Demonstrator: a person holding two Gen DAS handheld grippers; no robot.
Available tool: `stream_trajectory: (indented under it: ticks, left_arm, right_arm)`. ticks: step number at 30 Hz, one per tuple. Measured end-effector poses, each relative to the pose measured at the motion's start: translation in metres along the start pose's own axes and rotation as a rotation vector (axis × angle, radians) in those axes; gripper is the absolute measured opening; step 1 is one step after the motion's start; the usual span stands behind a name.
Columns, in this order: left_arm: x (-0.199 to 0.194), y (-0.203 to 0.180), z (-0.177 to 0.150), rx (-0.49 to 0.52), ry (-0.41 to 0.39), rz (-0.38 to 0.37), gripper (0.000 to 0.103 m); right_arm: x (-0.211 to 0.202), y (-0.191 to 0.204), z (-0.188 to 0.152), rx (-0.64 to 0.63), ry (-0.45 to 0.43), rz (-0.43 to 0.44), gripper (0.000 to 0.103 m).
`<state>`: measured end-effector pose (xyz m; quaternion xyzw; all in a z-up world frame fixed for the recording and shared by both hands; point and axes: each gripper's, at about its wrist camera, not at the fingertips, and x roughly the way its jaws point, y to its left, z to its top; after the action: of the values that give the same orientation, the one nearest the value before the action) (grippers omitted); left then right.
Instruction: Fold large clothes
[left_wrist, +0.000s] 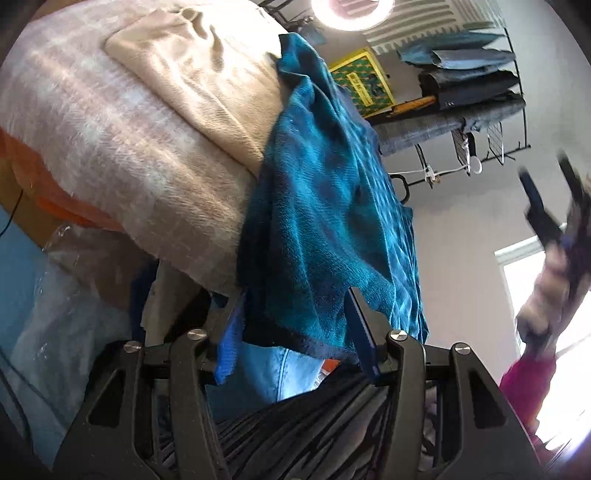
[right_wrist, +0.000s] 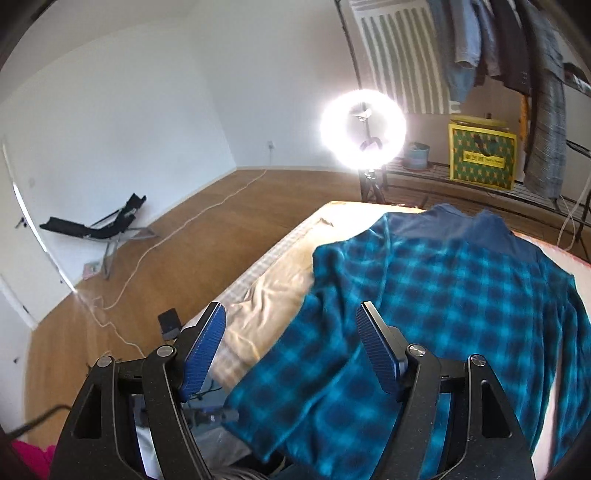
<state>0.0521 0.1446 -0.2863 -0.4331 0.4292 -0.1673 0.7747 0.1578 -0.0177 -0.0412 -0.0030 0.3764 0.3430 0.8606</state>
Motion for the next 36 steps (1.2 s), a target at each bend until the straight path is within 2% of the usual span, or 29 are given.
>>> stream_trajectory:
  ticks: [1,2,6,10,15,19,21,24,28,33,35,36]
  left_arm:
    - [0.000,-0.002,0.000,0.006,0.006,0.006,0.021]
    - [0.000,-0.004,0.000,0.013,0.013,0.013,0.017]
    - [-0.011,-0.017,0.000,0.064,-0.009,0.006,0.012]
    - [-0.021,-0.032,0.002,0.113,-0.039,-0.040,0.009]
    - [-0.019,-0.034,0.008,0.092,-0.031,-0.124,0.008]
    - [-0.016,-0.035,0.012,0.088,-0.021,-0.143,0.008]
    - [-0.014,-0.037,0.014,0.108,-0.021,-0.127,0.008]
    - [-0.014,-0.036,0.015,0.119,-0.015,-0.119,0.008]
    - [-0.008,-0.034,0.016,0.125,0.000,-0.104,0.008]
    - [-0.006,-0.037,0.016,0.148,0.006,-0.093,0.008]
    - [-0.007,-0.039,0.015,0.156,0.006,-0.092,0.008]
    - [-0.007,-0.039,0.015,0.157,0.007,-0.093,0.008]
  right_arm:
    - [0.012,0.000,0.008,0.002,0.012,-0.003,0.073]
    - [0.019,-0.001,0.011,0.003,0.021,-0.010,0.073]
    - [0.071,-0.004,0.034,0.034,0.084,-0.039,0.073]
    - [0.135,-0.003,0.046,0.074,0.181,-0.024,0.073]
    - [0.220,-0.005,0.049,0.122,0.281,-0.054,0.073]
    - [0.276,-0.004,0.052,0.105,0.329,-0.100,0.073]
    - [0.306,-0.001,0.052,0.056,0.358,-0.155,0.073]
    - [0.338,-0.004,0.054,0.026,0.377,-0.235,0.073]
    - [0.376,-0.009,0.052,0.021,0.388,-0.295,0.073]
    - [0.404,-0.011,0.051,-0.019,0.428,-0.362,0.073]
    - [0.411,-0.007,0.049,-0.051,0.418,-0.379,0.075]
    - [0.413,-0.004,0.048,-0.077,0.423,-0.398,0.073]
